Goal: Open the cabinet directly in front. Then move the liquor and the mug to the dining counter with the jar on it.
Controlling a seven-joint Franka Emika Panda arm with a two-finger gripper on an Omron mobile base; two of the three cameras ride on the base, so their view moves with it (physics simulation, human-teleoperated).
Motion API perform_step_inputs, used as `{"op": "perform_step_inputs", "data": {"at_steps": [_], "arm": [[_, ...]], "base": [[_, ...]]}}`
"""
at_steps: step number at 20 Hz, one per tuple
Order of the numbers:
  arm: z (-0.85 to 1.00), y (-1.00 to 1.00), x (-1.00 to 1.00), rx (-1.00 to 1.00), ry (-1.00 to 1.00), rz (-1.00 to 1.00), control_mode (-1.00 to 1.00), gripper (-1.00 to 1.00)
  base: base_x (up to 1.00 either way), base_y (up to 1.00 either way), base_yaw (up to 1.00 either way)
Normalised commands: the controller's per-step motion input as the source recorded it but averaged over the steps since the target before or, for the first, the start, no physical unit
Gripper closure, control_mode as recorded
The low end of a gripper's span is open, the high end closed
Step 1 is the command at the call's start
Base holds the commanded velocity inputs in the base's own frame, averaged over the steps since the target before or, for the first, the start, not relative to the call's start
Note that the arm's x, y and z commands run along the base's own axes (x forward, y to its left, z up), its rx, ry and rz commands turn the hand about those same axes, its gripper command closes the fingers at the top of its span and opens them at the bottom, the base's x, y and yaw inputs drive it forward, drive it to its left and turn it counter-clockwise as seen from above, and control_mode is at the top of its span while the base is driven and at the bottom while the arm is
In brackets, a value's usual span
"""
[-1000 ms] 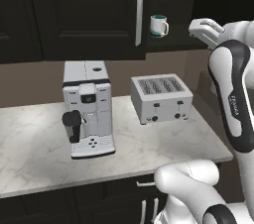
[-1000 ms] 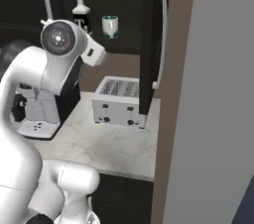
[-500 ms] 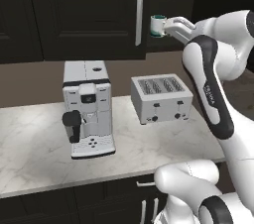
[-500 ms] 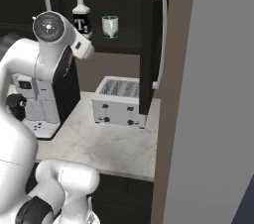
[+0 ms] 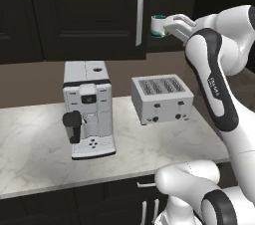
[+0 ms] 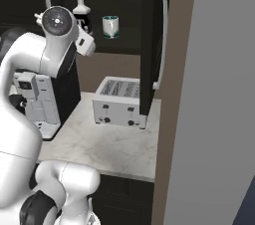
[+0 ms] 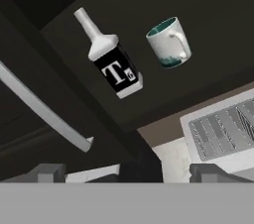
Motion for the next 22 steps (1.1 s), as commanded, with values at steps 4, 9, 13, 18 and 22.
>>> {"op": "perform_step_inputs", "data": {"at_steps": [4, 9, 13, 18, 22], "arm": [[0.00, -0.05, 0.10, 0.02, -0.01, 0.00, -1.00, -1.00], [0.00, -0.17, 0.13, 0.05, 0.00, 0.00, -1.00, -1.00], [0.00, -0.26, 0.12, 0.10, 0.00, 0.00, -1.00, -1.00], [-0.01, -0.14, 0.29, 0.07, 0.00, 0.00, -1.00, -1.00], [-0.08, 0.03, 0.47, 0.01, 0.00, 0.00, -1.00, -1.00]], "base": [[0.00, 0.00, 0.00], [0.00, 0.00, 0.00], [0.00, 0.00, 0.00], [0.00, 0.00, 0.00], [0.00, 0.00, 0.00]]}}
